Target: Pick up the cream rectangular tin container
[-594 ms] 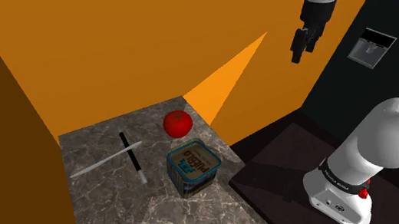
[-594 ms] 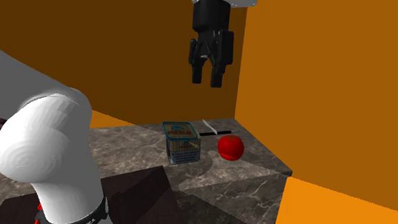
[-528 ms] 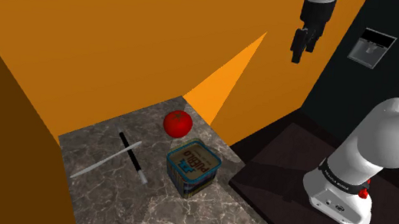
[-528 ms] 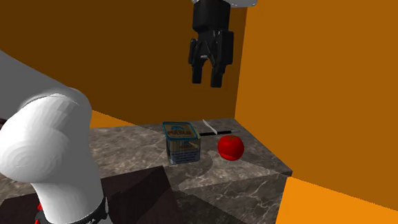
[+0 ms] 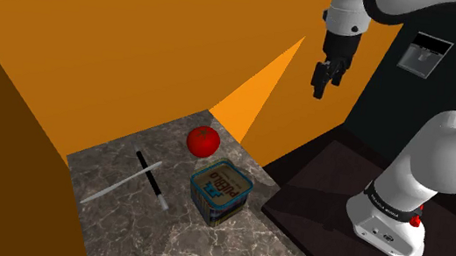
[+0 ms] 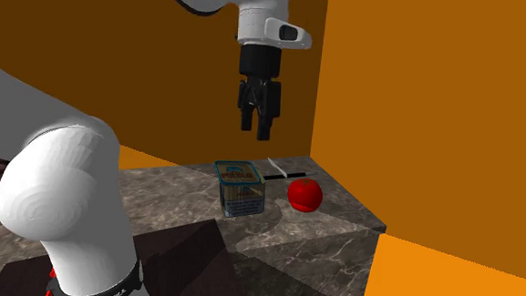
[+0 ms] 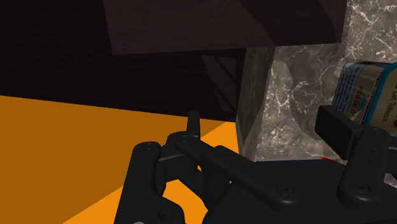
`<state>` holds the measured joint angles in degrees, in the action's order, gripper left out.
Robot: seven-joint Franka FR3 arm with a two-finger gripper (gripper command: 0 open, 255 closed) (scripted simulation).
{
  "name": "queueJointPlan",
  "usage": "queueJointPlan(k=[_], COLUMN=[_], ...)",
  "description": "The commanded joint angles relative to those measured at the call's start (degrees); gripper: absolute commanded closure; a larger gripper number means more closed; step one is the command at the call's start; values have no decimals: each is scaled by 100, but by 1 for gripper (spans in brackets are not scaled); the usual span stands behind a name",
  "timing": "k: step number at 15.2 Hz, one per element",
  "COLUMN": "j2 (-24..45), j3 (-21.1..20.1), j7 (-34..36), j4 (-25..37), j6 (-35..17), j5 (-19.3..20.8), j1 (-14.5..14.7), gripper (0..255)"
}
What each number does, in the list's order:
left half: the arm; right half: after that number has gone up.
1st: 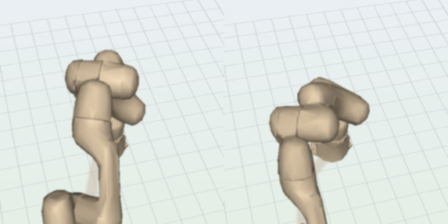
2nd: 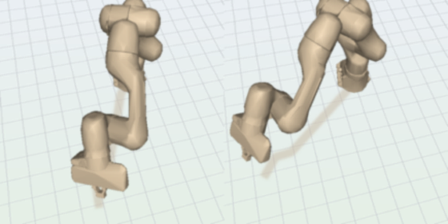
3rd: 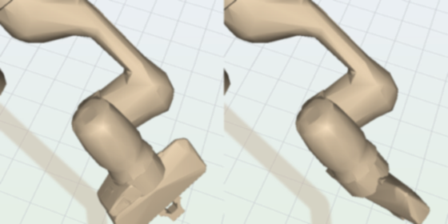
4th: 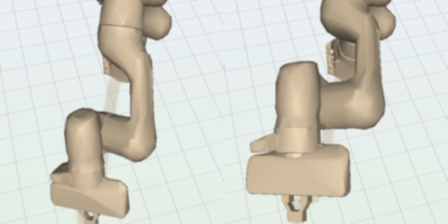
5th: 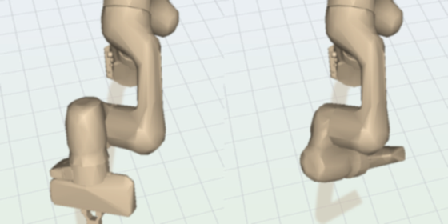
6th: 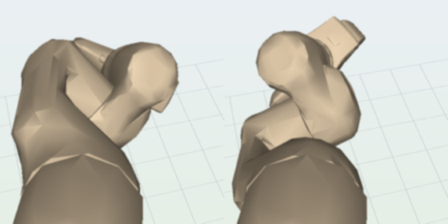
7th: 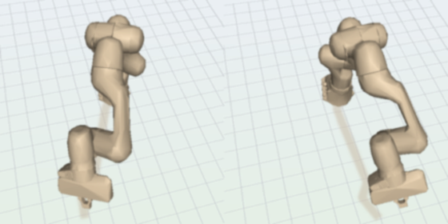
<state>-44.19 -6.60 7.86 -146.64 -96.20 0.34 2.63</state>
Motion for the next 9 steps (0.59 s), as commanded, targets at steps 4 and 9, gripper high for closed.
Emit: queueJointPlan(k=[4,9], j2=[224,710], j3=[-509,-1032], j7=[669,1286], j4=[-469,-722], j6=[-735,-1552], j5=[-553,-1054], j1=[275,539], gripper=[0,0])
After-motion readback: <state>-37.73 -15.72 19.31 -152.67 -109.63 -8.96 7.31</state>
